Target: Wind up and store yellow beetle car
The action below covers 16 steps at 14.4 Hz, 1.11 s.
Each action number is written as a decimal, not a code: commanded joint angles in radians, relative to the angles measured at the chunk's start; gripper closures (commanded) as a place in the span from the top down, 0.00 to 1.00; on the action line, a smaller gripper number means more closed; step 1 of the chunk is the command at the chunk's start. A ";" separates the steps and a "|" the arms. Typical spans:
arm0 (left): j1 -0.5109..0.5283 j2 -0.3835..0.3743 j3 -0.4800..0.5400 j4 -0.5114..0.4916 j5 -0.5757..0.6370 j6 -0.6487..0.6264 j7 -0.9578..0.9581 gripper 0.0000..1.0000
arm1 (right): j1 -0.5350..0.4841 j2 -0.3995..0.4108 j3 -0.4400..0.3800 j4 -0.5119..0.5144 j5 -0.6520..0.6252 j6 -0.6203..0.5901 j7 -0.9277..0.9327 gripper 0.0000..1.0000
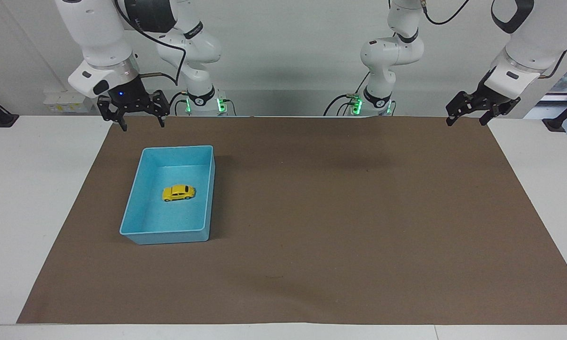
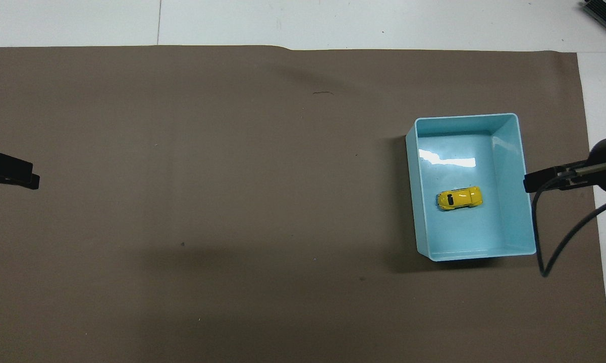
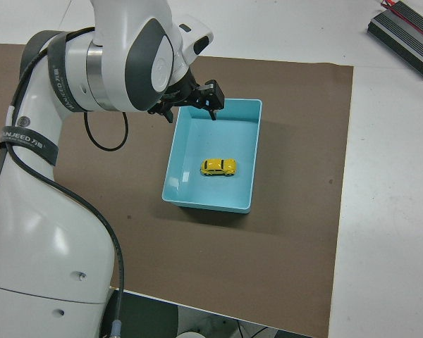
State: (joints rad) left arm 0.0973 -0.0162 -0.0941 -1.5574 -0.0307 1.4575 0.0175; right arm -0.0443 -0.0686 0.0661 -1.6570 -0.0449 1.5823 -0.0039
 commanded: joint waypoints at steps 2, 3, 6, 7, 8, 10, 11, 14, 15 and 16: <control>0.015 -0.011 -0.009 0.002 -0.003 -0.014 0.004 1.00 | -0.003 0.033 0.011 0.108 0.013 -0.067 0.231 1.00; 0.015 -0.011 -0.009 0.002 -0.003 -0.014 0.004 1.00 | -0.002 0.030 0.015 0.108 0.013 -0.071 0.248 1.00; 0.015 -0.011 -0.009 0.002 -0.003 -0.014 0.004 1.00 | 0.000 0.018 0.014 0.105 0.051 -0.085 0.286 1.00; 0.015 -0.011 -0.009 0.002 -0.003 -0.014 0.004 1.00 | 0.006 0.013 0.018 0.102 0.069 -0.076 0.295 1.00; 0.015 -0.011 -0.009 0.002 -0.003 -0.014 0.004 1.00 | 0.012 0.013 0.027 0.103 0.065 -0.077 0.298 1.00; 0.015 -0.011 -0.009 0.002 -0.003 -0.014 0.004 1.00 | 0.072 0.012 0.041 0.105 0.066 -0.081 0.298 1.00; 0.015 -0.011 -0.009 0.002 -0.003 -0.014 0.004 1.00 | 0.089 0.004 0.044 0.103 0.069 -0.079 0.298 1.00; 0.015 -0.011 -0.009 0.002 -0.003 -0.014 0.004 1.00 | 0.107 0.000 0.055 0.102 0.076 -0.085 0.298 1.00; 0.015 -0.011 -0.009 0.002 -0.003 -0.014 0.004 1.00 | 0.106 0.001 0.052 0.102 0.077 -0.087 0.298 1.00; 0.015 -0.011 -0.009 0.002 -0.003 -0.014 0.004 1.00 | 0.103 0.001 0.049 0.103 0.077 -0.087 0.300 1.00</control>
State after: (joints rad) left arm 0.0973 -0.0162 -0.0941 -1.5574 -0.0307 1.4575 0.0175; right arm 0.0751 -0.0681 0.1196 -1.5677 0.0144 1.5148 0.2876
